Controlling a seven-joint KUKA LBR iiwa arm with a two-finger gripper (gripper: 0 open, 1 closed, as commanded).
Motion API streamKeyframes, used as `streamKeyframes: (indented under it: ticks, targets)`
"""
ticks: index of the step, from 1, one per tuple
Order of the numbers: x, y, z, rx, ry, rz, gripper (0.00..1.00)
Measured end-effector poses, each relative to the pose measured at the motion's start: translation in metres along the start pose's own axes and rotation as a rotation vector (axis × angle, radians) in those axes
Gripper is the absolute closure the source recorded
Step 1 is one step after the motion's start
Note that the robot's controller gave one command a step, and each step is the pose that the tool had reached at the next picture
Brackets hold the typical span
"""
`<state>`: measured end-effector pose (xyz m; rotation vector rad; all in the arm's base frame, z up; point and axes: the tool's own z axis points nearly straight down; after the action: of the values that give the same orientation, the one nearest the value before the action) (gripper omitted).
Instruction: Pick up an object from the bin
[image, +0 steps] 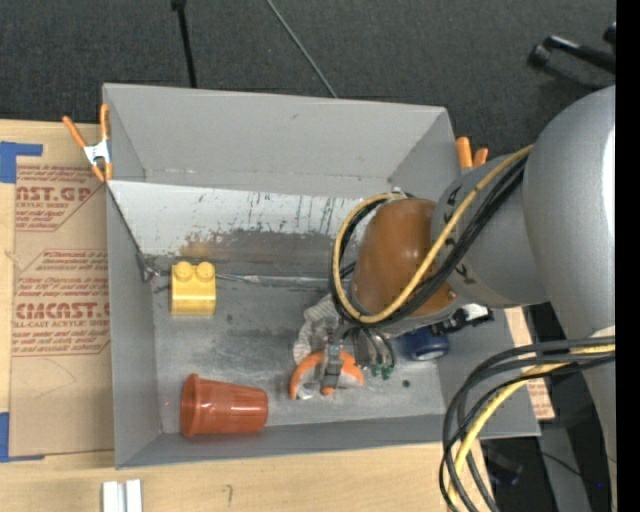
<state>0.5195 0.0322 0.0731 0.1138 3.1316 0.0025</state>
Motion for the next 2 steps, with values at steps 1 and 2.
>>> streamKeyframes:
  ticks: [1, 2]
  targets:
    - [0.0081, 0.0139, -0.1075, 0.001, 0.007, -0.018, 1.0]
    - [0.0081, 0.0138, -0.1075, 0.0, 0.007, -0.018, 1.0]
